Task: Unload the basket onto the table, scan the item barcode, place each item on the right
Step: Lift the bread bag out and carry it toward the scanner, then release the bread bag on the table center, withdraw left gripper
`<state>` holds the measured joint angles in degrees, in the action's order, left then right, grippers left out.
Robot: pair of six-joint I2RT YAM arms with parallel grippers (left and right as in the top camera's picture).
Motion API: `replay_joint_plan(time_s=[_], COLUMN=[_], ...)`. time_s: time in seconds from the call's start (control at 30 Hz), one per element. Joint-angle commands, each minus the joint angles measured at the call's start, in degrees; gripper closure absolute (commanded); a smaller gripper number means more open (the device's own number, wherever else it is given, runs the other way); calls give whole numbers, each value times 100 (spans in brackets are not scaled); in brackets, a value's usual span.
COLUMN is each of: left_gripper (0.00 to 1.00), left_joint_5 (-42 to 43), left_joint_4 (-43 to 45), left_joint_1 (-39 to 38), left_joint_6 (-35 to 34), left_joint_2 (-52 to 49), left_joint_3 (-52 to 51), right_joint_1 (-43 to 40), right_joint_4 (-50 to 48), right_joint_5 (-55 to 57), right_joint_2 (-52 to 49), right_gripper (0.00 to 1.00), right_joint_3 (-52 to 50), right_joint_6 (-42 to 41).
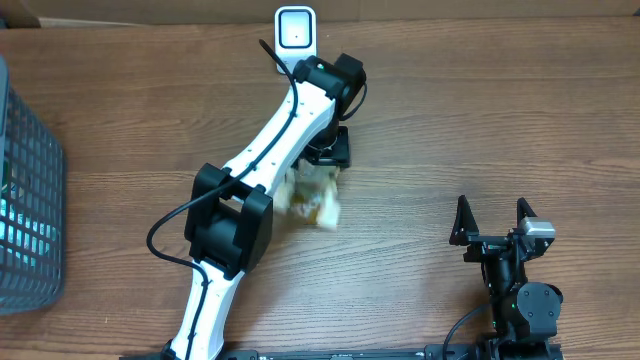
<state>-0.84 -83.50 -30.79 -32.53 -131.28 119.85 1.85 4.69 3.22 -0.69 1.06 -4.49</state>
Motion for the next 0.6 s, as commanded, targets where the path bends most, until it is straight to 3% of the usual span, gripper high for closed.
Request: replay_joint_plan(time_s=[0.0,0.27,0.4,0.57], left_gripper=[18,22,22,22], left_joint_5=[46,22,17,7], left_joint_4=[-55,-713,-1121,-1329], left_joint_1=[109,837,1727,3112], left_joint_6=[-20,402,483,597], left_joint_2=[151,741,1281,1937], left_joint_3=[262,2299,3416,3781], right_joint_1=[-37,-37,-37,-37], right_joint_4=[-28,-26,-26,-26], right_joint_5=[11,11,13,13], right_joint_2=[52,52,52,52], right_gripper=[0,0,0,0], right_joint_3=[-61,-61,-61,-61], right_joint_6=[2,2,2,2])
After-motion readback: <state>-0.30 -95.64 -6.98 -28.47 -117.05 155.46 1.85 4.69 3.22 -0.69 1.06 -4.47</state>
